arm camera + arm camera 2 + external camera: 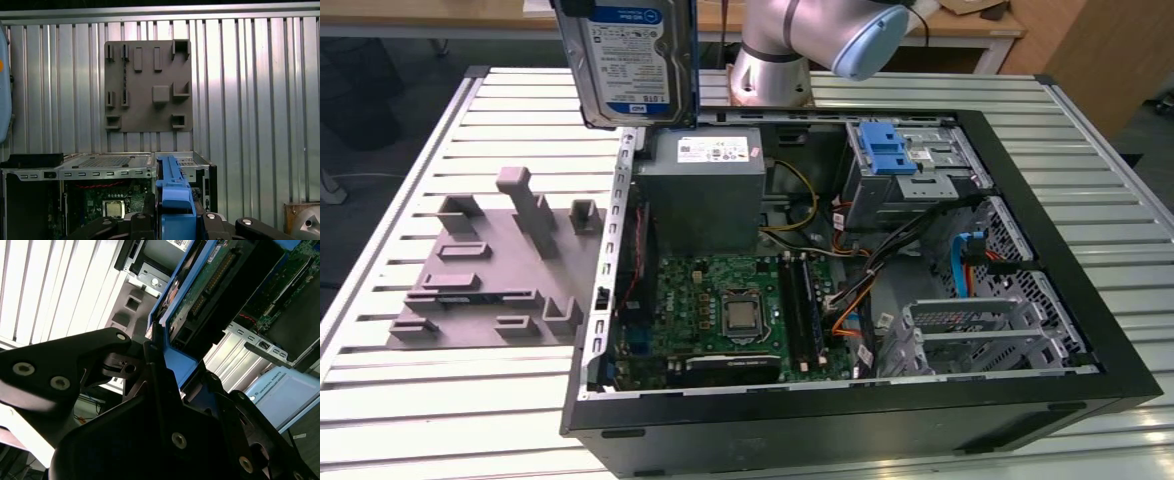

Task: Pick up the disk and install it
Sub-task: 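Pick up the disk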

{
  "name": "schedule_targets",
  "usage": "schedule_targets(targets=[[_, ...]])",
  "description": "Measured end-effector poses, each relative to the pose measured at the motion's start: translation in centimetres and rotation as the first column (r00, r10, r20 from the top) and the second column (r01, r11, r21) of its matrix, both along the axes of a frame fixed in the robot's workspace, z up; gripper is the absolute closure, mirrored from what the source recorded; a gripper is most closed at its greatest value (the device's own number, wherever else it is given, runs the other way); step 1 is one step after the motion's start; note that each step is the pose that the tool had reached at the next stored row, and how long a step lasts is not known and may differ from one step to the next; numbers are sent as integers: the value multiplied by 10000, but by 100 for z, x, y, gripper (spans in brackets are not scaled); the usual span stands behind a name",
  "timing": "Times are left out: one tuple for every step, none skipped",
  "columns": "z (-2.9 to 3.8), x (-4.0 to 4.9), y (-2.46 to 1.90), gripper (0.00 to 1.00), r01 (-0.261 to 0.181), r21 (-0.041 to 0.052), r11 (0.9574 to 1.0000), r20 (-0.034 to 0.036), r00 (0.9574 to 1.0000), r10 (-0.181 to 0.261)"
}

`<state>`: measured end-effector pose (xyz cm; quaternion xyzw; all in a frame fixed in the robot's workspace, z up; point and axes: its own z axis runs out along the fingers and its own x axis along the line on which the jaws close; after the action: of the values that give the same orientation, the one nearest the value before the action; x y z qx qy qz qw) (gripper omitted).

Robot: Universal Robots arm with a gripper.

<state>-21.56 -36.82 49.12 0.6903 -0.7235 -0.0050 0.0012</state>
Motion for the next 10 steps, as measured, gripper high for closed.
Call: schedule_targets(targets=[[0, 0, 0, 64, 0, 0, 10000, 0, 10000, 0], [0, 0, 0, 64, 0, -1, 10000, 0, 10000, 0], [0, 0, 0, 64, 0, 0, 10000, 0, 10000, 0], [0, 0, 0, 64, 0, -1, 10000, 0, 10000, 0], [0, 2, 0, 64, 0, -1, 10000, 0, 10000, 0], [0, 9, 0, 64, -2, 0, 10000, 0, 10000, 2], [0, 20, 0, 64, -2, -1, 10000, 0, 10000, 2], [0, 38, 0, 64, 0, -1, 10000, 0, 10000, 0], [-1, 58, 0, 64, 0, -2, 10000, -1, 10000, 0], [-1, 71, 0, 64, -1, -1, 10000, -1, 10000, 1]])
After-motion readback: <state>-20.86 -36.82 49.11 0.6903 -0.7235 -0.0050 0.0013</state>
